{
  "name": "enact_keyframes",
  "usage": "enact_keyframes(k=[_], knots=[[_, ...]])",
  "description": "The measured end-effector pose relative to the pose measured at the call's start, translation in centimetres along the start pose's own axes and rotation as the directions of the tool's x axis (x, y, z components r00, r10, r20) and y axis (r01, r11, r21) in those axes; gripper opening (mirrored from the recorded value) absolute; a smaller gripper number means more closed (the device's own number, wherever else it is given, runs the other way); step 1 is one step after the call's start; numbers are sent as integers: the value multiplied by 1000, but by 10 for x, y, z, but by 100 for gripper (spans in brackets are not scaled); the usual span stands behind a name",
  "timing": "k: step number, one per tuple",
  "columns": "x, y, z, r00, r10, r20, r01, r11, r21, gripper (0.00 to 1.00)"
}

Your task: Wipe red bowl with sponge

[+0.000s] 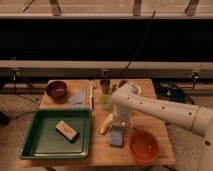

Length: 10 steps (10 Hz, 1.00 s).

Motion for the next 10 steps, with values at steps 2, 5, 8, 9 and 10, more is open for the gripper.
enact_keyframes(k=[2,5,8,9,10], knots=[[-3,3,6,1000,-28,8,29,999,-21,80],[-6,10,8,999,-44,15,45,998,-43,80],[-12,11,14,998,-53,28,54,997,-52,80],[-13,9,16,998,-53,33,55,997,-51,80],[-13,7,17,998,-52,39,53,997,-50,79]])
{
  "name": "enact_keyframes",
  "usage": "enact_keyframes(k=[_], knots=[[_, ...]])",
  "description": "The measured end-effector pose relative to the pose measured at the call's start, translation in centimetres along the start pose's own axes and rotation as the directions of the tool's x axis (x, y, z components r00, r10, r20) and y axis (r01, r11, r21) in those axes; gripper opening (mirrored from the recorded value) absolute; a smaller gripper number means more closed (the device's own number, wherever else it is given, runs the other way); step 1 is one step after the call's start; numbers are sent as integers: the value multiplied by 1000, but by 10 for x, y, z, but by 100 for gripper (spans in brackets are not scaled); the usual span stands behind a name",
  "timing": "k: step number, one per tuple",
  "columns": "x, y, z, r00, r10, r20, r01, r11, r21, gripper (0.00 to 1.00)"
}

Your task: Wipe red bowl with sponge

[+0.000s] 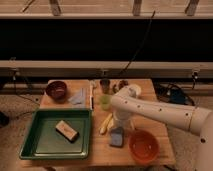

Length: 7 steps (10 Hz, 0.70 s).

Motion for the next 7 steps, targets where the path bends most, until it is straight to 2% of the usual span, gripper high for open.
enact_keyframes(k=[1,4,6,7], knots=[[0,-1,0,1000,2,2,-2,1000,0,76],[3,-7,2,1000,10,6,-10,1000,-6,47],[6,-9,3,1000,21,10,-21,1000,-11,24],[8,-9,2,999,30,11,-30,999,-15,17]])
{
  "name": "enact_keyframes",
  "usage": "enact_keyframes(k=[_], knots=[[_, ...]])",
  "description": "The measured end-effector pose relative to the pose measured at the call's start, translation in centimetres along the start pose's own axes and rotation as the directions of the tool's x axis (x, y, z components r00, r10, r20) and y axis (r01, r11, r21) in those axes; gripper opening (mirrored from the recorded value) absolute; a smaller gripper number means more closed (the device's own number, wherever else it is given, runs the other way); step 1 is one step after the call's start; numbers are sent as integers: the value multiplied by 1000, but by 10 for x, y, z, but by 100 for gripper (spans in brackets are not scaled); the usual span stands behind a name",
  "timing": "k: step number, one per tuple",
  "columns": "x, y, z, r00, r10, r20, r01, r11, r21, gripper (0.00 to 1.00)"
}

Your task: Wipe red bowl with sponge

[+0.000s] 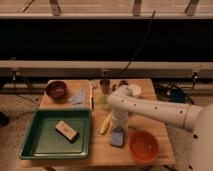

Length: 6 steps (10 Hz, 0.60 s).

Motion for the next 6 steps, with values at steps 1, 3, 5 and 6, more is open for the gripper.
enact_keyframes(k=[1,3,5,6], knots=[[2,-1,-2,1000,6,-1,-6,1000,1,14],[6,-3,-26,1000,21,-22,-21,1000,21,14],[11,-3,-64,998,33,-60,-29,998,55,14],[14,-1,-79,996,41,-79,-36,997,66,14]])
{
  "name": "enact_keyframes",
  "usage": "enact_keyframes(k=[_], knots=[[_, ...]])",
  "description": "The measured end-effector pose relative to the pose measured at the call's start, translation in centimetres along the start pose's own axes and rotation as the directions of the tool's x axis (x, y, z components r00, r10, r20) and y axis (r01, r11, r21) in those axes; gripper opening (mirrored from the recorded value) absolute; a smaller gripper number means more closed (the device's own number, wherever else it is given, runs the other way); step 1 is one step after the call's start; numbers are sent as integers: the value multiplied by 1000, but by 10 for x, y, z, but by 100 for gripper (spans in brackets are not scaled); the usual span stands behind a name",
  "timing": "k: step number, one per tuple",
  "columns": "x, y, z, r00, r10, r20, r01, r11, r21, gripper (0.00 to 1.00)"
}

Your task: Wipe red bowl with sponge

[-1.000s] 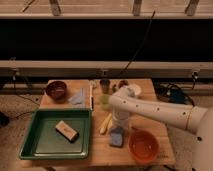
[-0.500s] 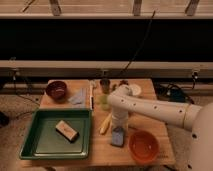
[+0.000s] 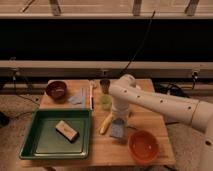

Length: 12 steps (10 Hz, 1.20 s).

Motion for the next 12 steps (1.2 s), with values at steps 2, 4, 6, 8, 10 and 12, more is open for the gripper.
enact_keyframes(k=[2,4,6,8,10,12], knots=[[13,9,-31,998,32,-51,-31,999,20,14],[17,27,-43,994,69,-82,-67,997,29,14],[13,46,-37,990,108,-85,-107,994,25,14],[0,63,-21,986,153,-68,-152,988,21,14],[-9,86,-8,977,208,-54,-207,978,15,14],[-7,107,-3,967,249,-54,-249,968,14,14]])
